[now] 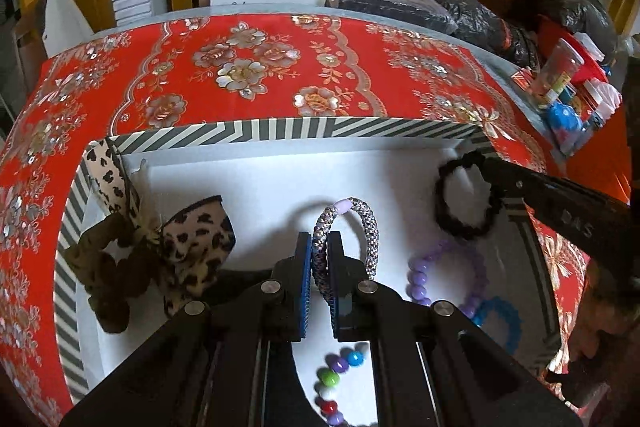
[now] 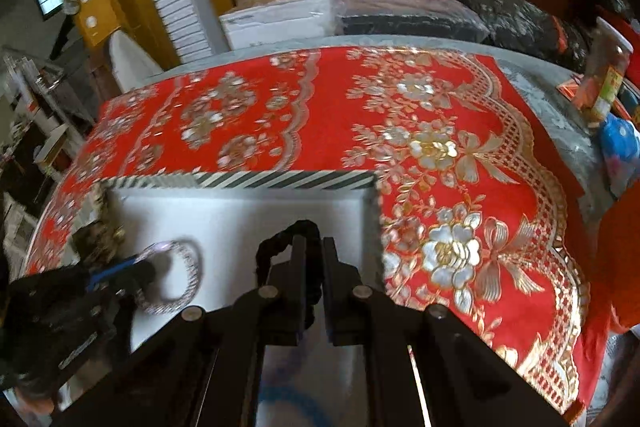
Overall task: Organize jewelry
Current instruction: 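Carry the rhinestone bracelet and black scrunchie into the tray and release both, then move both open tools back to the remaining jewelry pile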
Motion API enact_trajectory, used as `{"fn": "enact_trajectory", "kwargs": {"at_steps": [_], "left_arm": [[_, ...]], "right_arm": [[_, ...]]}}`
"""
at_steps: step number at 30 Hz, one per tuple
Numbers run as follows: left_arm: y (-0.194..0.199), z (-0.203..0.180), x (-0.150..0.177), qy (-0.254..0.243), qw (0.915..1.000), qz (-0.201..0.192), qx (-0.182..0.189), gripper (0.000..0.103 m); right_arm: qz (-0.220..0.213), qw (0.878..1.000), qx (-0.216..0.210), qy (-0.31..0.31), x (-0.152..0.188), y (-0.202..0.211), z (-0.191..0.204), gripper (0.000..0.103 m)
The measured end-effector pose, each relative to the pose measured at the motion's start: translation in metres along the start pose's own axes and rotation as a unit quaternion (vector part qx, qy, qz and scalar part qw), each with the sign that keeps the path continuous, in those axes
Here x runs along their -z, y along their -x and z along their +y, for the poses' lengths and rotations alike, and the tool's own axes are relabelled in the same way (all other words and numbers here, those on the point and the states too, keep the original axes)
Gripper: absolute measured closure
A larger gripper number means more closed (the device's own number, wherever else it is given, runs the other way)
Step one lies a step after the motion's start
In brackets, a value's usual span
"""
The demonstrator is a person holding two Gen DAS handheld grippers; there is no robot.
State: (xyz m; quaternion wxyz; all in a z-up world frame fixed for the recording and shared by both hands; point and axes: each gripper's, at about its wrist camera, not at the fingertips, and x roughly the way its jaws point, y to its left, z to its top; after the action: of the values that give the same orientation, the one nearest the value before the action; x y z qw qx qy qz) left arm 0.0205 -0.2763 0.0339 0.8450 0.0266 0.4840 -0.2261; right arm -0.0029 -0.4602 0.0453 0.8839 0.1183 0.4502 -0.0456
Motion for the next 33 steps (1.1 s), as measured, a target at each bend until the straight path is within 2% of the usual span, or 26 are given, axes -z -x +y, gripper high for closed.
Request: {"fn": "enact_trajectory", "kwargs": {"at_steps": [3,10,13,15,17,19,23,33], "left_arm": [[-0.006,0.001,0.0,0.001,1.0,0.004,-0.004,0.103],[-0.009,0.0,-0.001,-0.002,0.9999,0.005,-0.009,0.103],[-0.009,-0.001,-0.002,-0.002,0.9999,0.006,-0.01,0.103],[-0.01,-0.001,-0.002,0.0,0.9999,0.007,-0.009,0.103],[-0.01,0.0,-0.002,0.004,1.0,0.007,-0.005,0.102],[-0.008,0.001,-0.002,0.012,0.9999,0.008,0.005,0.095],[0.0,0.0,-0.001,0.013,0.9999,0.004,0.01,0.091],[0.042,-0.016,0.019,-0.015,0.9994,-0.03,-0.006,0.09]], "right_arm": [[0.005,1.0,0.006,-0.015,-0.003,-0.015,-0.004,0.096],[0.017,1.0,0.018,-0.004,-0.004,-0.032,-0.001,0.096],[0.018,1.0,0.017,0.001,-0.004,-0.029,-0.001,0.091],[0.019,1.0,0.015,-0.002,-0.004,-0.025,-0.003,0.083],[0.018,1.0,0.001,-0.01,-0.002,-0.02,-0.005,0.08],[0.018,1.0,-0.002,-0.01,0.0,-0.014,-0.005,0.079],[0.01,1.0,-0.005,-0.001,0.007,0.0,-0.002,0.069],[-0.01,1.0,-0.019,0.009,0.04,0.048,-0.001,0.067]]}}
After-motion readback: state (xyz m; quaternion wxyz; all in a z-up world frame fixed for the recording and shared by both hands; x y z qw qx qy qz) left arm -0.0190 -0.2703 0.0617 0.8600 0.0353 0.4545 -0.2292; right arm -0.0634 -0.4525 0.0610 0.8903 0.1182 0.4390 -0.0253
